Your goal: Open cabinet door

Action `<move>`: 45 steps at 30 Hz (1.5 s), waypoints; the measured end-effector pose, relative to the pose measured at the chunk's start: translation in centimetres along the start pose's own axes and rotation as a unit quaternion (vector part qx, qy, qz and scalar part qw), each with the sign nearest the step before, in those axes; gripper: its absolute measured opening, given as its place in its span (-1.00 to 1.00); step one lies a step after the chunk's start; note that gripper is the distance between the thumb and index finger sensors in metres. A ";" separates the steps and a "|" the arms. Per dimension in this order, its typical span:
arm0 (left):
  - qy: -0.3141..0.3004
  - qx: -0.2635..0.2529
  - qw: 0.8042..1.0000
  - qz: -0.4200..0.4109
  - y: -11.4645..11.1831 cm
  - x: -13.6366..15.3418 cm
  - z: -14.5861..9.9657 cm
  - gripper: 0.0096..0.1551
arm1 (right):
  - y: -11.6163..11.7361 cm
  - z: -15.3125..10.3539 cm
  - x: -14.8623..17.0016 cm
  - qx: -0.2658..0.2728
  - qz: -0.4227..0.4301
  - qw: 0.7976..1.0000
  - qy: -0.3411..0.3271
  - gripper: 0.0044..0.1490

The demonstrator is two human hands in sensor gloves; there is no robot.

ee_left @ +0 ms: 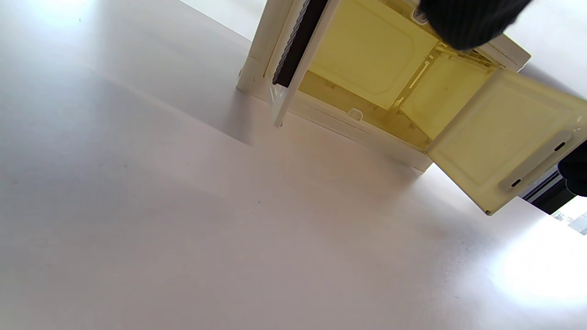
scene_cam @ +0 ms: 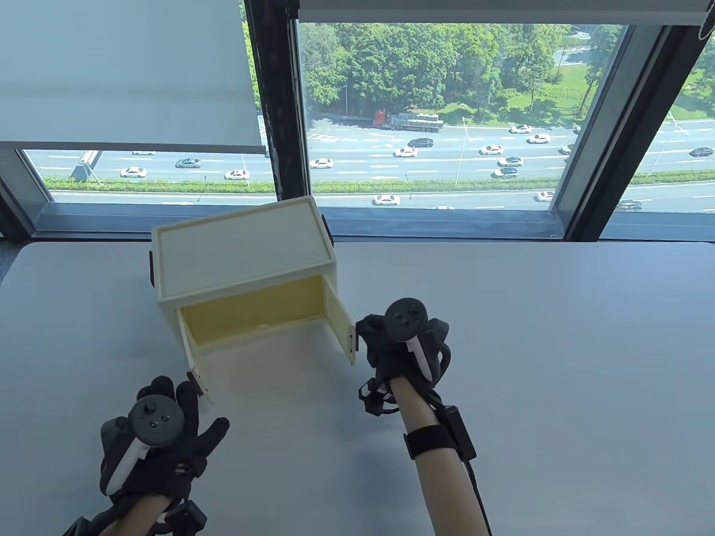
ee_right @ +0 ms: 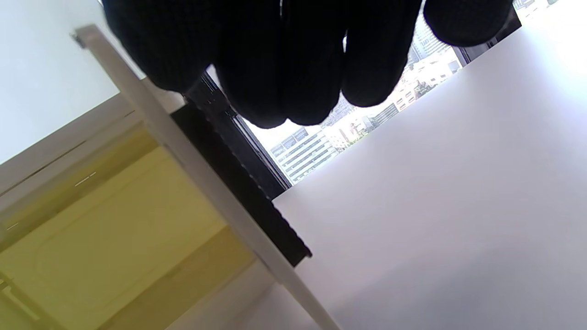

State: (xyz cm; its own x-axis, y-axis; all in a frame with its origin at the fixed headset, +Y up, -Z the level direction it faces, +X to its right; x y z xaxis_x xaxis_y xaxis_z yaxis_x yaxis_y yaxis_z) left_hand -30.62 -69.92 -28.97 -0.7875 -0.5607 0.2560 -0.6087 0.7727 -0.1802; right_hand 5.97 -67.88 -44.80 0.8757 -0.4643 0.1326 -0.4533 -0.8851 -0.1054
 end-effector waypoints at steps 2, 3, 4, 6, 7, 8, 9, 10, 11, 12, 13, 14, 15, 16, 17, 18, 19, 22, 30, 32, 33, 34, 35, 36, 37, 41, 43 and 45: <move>-0.001 0.001 1.000 0.000 0.0 0.0 0.0 0.05 | -0.3 -0.4 0.1 0.007 -0.003 1.000 -0.006 -0.45; -0.001 0.001 1.000 0.000 0.0 0.0 0.0 0.05 | -0.6 -0.7 0.2 0.010 -0.004 1.000 -0.009 -0.44; -0.002 0.000 1.000 -0.001 0.0 0.0 0.0 0.05 | -1.0 -1.1 0.4 0.017 -0.011 1.000 -0.015 -0.44; -0.003 -0.001 1.000 -0.001 0.0 0.0 0.0 0.05 | -1.7 -2.2 0.6 0.036 -0.039 0.998 -0.033 -0.43; -0.004 -0.001 1.000 -0.001 0.1 0.0 0.0 0.05 | -2.0 -2.7 0.7 0.045 -0.053 0.997 -0.041 -0.41; -0.006 -0.002 1.000 -0.001 0.1 -0.1 0.0 0.05 | -2.4 -3.6 0.8 0.067 -0.080 0.993 -0.055 -0.40; -0.006 -0.002 1.000 -0.002 0.1 -0.1 0.0 0.05 | -2.7 -4.2 0.9 0.085 -0.104 0.988 -0.070 -0.38; -0.008 -0.001 1.000 -0.002 0.0 -0.1 0.0 0.05 | -3.0 -5.0 1.0 0.104 -0.135 0.982 -0.086 -0.37; -0.009 -0.002 1.000 -0.001 0.0 -0.1 -0.1 0.05 | -3.3 -5.9 1.2 0.119 -0.165 0.974 -0.100 -0.35; -0.010 -0.002 1.000 -0.001 0.0 -0.1 -0.1 0.05 | -3.4 -6.5 1.3 0.127 -0.179 0.970 -0.107 -0.33; -0.012 -0.002 1.000 0.000 0.0 -0.2 -0.1 0.05 | -3.6 -7.4 1.6 0.134 -0.194 0.965 -0.117 -0.31; -0.013 -0.003 1.000 0.000 0.0 -0.2 -0.1 0.05 | -3.7 -8.1 1.9 0.136 -0.202 0.962 -0.124 -0.29; -0.014 -0.003 1.000 0.001 0.0 -0.2 -0.1 0.05 | -3.7 -8.6 2.1 0.135 -0.202 0.962 -0.127 -0.26; -0.016 -0.003 1.000 0.000 0.0 -0.2 -0.1 0.05 | -3.7 -9.3 2.4 0.133 -0.202 0.962 -0.130 -0.25; -0.016 -0.003 1.000 0.000 0.0 -0.2 -0.1 0.05 | -3.6 -9.8 2.6 0.132 -0.201 0.962 -0.131 -0.23; -0.017 -0.003 1.000 0.000 0.0 -0.2 -0.1 0.05 | -3.5 -10.5 2.9 0.135 -0.204 0.960 -0.135 -0.22; -0.017 -0.003 1.000 0.000 0.0 -0.2 -0.2 0.05 | -3.4 -10.9 3.2 0.138 -0.208 0.958 -0.139 -0.22; -0.015 -0.003 1.000 0.000 -0.1 -0.2 -0.2 0.05 | -2.5 -11.7 3.9 0.126 -0.228 0.955 -0.144 -0.20; -0.015 -0.007 1.000 -0.002 0.0 -0.3 -0.2 0.06 | -0.1 -11.2 5.2 0.066 -0.242 0.959 -0.133 -0.16; -0.017 -0.008 1.000 0.000 0.0 -0.3 -0.2 0.07 | 0.3 -11.1 5.5 0.050 -0.249 0.959 -0.129 -0.15; -0.017 -0.007 1.000 0.000 0.0 -0.3 -0.2 0.07 | 0.4 -11.1 5.6 0.047 -0.249 0.959 -0.127 -0.14; -0.017 -0.007 1.000 0.001 0.0 -0.3 -0.2 0.07 | 0.5 -11.0 5.8 0.043 -0.248 0.960 -0.124 -0.14; -0.017 -0.007 1.000 0.001 0.0 -0.3 -0.2 0.07 | 0.5 -11.0 5.9 0.043 -0.246 0.961 -0.123 -0.14; -0.017 -0.007 1.000 0.000 0.0 -0.3 -0.3 0.07 | 0.5 -11.0 6.0 0.040 -0.243 0.962 -0.121 -0.14; -0.017 -0.008 1.000 0.001 0.0 -0.3 -0.3 0.07 | 0.5 -11.0 6.1 0.038 -0.241 0.962 -0.119 -0.13; -0.015 -0.012 1.000 0.000 0.1 -0.3 -0.3 0.08 | 0.5 -11.0 6.2 0.035 -0.238 0.964 -0.116 -0.13; -0.014 -0.013 1.000 0.000 0.1 -0.3 -0.2 0.08 | 0.4 -11.0 6.2 0.035 -0.239 0.963 -0.116 -0.13; -0.012 -0.012 1.000 -0.001 0.1 -0.3 -0.3 0.09 | 0.3 -11.0 6.2 0.034 -0.237 0.964 -0.115 -0.13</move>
State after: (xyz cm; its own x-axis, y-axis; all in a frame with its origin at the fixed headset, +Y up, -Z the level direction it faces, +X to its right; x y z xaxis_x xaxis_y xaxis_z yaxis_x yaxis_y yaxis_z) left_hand -30.44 -69.56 -28.83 -0.7879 -0.5697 0.2336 -0.6088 0.7776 -0.1570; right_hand 9.42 -71.40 -33.14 0.9990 0.0188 -0.0394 0.0127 -0.9885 -0.1510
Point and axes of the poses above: the tracker on the back of each hand, its own x axis roughly to the little-finger side, its own z axis roughly from the wrist to the fingertips, y = z × x, the point moved 1 cm from there along z, roughly from the wrist to the fingertips, and after that the axes turned 9 degrees about -z, right-handed, at the moved point
